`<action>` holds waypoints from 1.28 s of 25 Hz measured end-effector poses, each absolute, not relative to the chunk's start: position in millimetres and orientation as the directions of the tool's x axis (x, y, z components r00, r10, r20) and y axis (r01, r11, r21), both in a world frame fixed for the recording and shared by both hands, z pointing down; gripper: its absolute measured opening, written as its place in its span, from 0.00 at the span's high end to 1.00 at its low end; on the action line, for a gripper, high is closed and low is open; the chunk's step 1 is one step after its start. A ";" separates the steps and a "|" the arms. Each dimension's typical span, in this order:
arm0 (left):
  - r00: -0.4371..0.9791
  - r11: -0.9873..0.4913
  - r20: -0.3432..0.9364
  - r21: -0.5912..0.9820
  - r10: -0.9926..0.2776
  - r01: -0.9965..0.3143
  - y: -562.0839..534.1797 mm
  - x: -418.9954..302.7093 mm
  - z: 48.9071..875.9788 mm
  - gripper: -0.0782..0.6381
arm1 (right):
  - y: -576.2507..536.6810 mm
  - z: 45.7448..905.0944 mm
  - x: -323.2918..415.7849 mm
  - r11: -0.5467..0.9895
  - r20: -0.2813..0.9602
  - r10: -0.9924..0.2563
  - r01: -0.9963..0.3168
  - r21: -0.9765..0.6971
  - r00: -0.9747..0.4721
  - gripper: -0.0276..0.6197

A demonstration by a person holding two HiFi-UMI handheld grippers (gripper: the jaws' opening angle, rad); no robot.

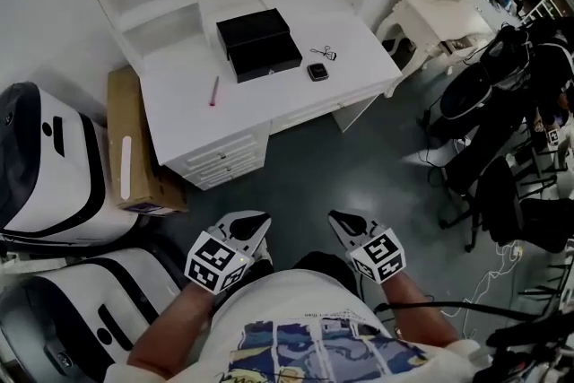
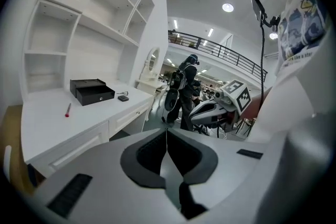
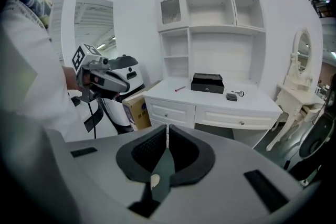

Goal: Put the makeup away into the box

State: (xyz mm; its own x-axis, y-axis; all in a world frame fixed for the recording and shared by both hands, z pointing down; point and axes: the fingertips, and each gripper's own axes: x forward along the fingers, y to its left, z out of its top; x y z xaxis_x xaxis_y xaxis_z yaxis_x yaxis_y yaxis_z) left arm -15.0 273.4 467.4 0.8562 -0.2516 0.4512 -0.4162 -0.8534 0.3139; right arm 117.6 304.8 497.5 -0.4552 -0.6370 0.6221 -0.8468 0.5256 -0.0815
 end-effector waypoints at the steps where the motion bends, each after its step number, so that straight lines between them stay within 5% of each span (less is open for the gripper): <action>1: 0.855 -0.852 0.451 0.313 -0.256 -0.420 266.5 -20.1 468.4 0.87 | 296.8 496.8 114.2 0.526 0.622 -0.638 -0.847 -0.079 -0.454 0.91; 15: 0.810 -0.776 0.446 0.322 -0.381 -0.542 188.3 -51.5 468.8 0.87 | 183.2 498.1 115.4 0.579 0.608 -0.629 -0.814 -0.049 -0.484 0.91; 32: 0.739 -0.706 0.474 0.293 -0.478 -0.645 28.3 22.6 446.9 0.87 | -53.0 559.6 273.8 0.545 0.654 -0.634 -0.839 -0.002 -0.413 0.91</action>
